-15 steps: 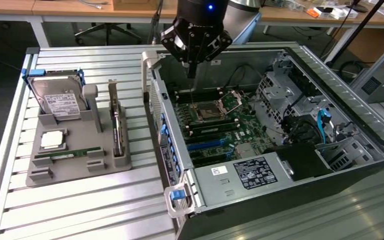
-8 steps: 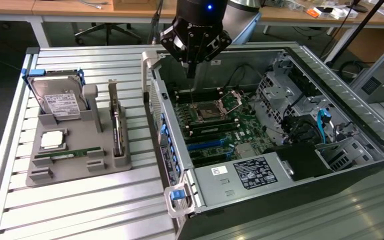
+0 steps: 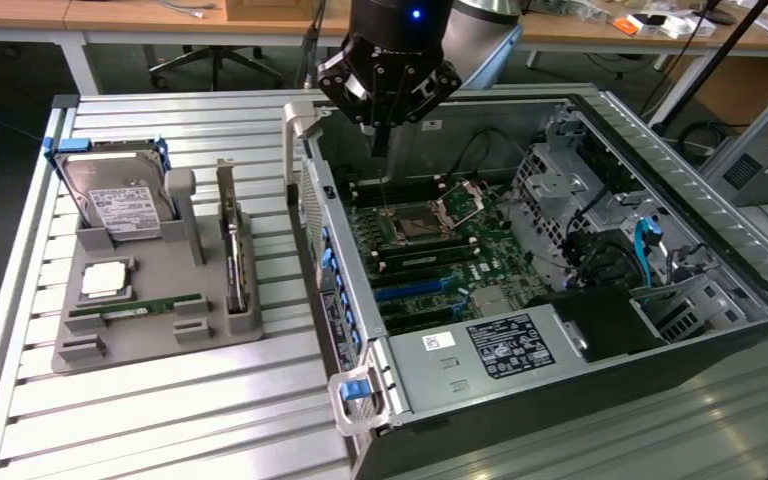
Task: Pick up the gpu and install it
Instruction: 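Reach for the gpu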
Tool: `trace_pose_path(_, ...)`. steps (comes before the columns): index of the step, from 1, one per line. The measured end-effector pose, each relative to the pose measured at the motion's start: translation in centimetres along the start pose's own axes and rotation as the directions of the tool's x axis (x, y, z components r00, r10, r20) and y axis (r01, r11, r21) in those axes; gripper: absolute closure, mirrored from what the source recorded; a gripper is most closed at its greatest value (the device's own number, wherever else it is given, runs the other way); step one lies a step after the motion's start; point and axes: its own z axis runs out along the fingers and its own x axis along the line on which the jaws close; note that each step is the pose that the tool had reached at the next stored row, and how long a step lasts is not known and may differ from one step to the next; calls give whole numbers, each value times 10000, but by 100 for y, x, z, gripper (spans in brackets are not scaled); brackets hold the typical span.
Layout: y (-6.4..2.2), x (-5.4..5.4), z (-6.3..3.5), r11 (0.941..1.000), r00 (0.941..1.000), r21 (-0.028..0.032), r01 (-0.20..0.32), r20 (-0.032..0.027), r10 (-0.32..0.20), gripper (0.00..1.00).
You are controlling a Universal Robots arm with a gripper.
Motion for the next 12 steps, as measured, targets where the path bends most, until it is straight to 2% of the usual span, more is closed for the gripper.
trace_pose_path(12,-2,31,-1,10000,10000,1,0,-1,0,89)
